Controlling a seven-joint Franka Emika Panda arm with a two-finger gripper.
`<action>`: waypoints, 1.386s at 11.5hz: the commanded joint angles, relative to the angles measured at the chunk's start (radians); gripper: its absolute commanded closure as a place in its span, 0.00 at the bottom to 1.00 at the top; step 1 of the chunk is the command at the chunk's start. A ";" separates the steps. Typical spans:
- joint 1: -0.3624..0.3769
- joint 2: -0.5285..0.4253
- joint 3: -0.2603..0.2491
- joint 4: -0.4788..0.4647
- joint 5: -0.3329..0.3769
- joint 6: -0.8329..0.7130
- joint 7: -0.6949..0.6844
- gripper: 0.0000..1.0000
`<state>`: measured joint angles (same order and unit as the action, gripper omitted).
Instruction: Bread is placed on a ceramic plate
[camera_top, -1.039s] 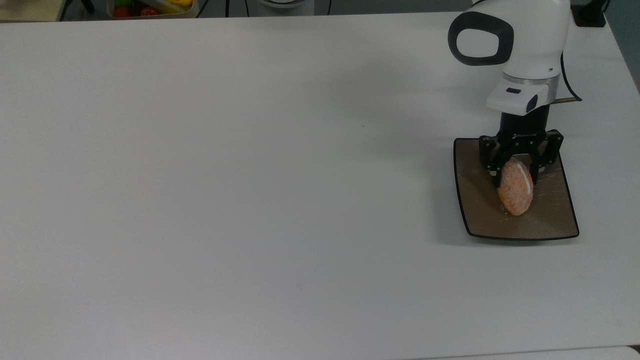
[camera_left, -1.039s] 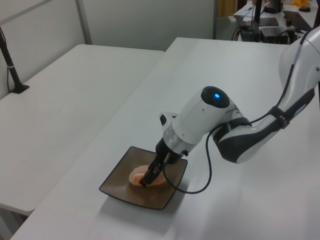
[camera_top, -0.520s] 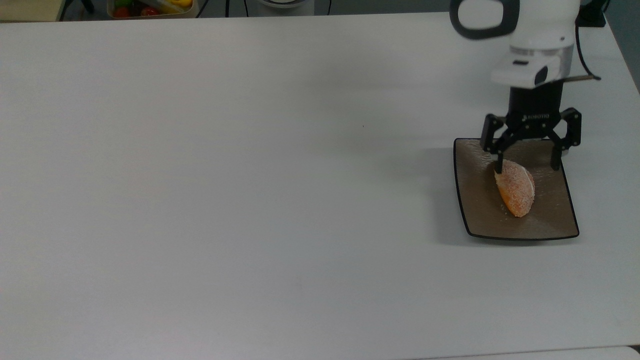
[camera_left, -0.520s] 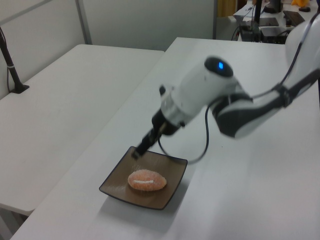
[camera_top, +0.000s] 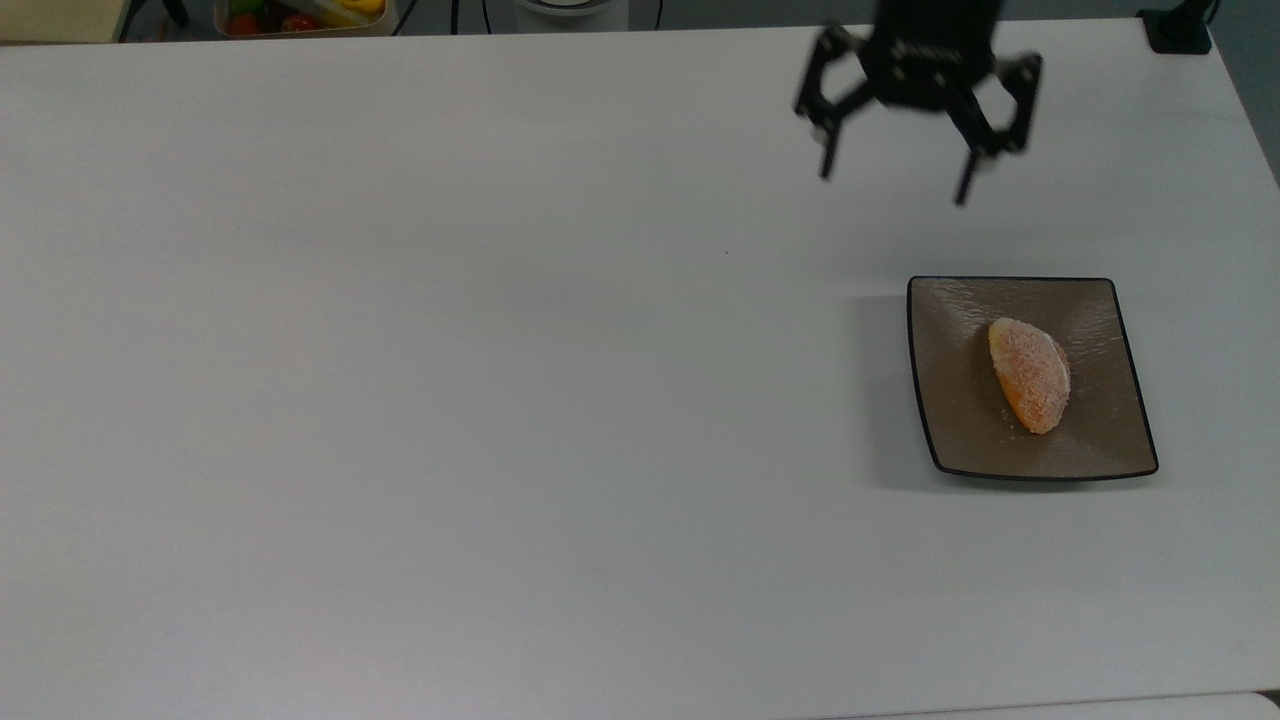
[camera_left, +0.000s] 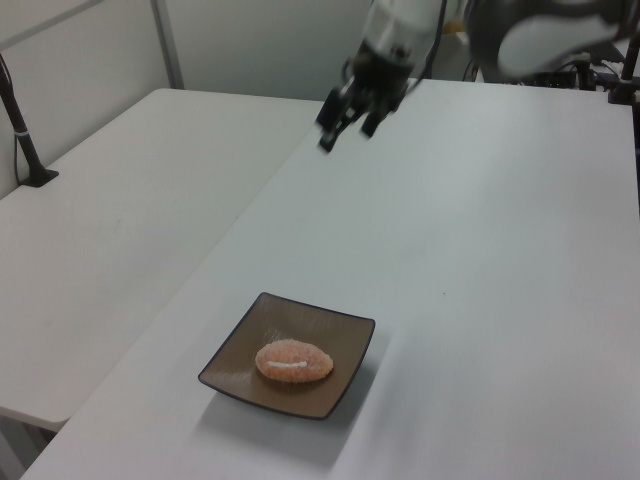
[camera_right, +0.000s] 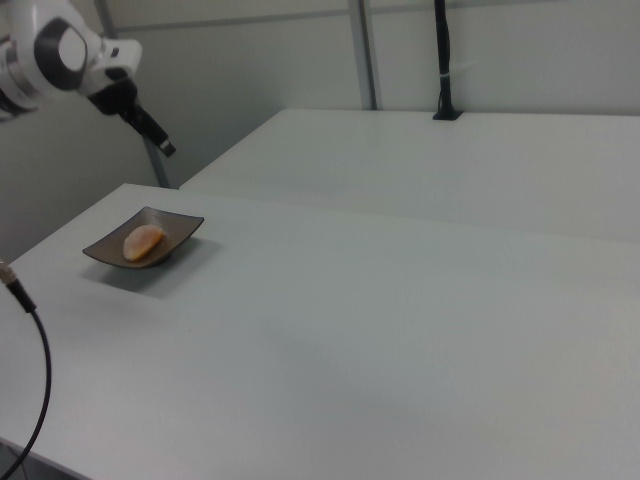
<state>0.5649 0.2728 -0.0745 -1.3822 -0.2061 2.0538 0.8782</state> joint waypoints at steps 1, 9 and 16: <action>-0.112 -0.203 0.005 -0.093 0.161 -0.221 -0.155 0.00; -0.440 -0.363 0.050 -0.239 0.292 -0.460 -0.889 0.00; -0.474 -0.360 0.065 -0.258 0.294 -0.360 -0.950 0.00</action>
